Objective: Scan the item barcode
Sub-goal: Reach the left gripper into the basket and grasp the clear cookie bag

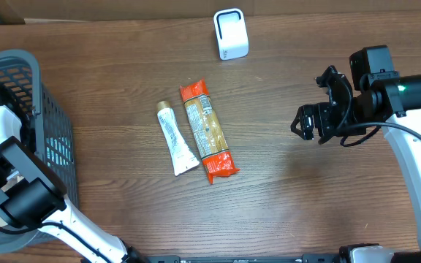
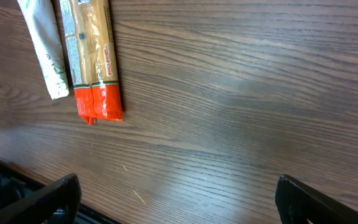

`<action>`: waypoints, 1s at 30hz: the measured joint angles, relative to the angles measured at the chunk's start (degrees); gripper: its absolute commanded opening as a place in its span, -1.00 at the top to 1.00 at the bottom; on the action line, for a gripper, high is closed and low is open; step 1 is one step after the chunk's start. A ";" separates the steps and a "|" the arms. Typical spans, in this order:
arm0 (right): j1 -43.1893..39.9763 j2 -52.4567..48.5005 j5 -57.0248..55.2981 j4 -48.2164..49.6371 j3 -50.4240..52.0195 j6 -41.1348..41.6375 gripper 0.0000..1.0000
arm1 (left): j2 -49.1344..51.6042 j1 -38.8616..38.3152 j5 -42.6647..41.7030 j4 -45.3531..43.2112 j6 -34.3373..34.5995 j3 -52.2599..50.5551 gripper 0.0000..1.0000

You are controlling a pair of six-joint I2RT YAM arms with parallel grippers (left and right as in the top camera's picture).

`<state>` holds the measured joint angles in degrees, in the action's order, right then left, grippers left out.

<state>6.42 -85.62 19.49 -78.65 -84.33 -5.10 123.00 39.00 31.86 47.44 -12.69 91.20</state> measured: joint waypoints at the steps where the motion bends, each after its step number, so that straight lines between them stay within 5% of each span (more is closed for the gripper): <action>1: 0.00 0.00 -0.02 -0.04 0.00 0.17 -1.00 | 0.02 -0.02 0.17 0.00 0.13 0.00 0.67; 15: 0.00 0.00 -0.02 0.76 0.00 0.42 -1.00 | -1.31 0.04 -2.12 2.58 1.60 -0.13 0.69; 18: 0.02 0.00 -0.02 1.03 0.00 0.44 -1.00 | -5.16 0.11 -8.20 2.75 2.47 -0.87 0.81; 30: 0.00 0.00 -0.02 1.05 0.00 0.39 -1.00 | -28.37 0.09 -22.23 2.25 6.62 -0.96 0.79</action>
<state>6.42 -85.62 19.46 -77.60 -84.33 -4.71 94.63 39.09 9.63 49.69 -6.07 90.24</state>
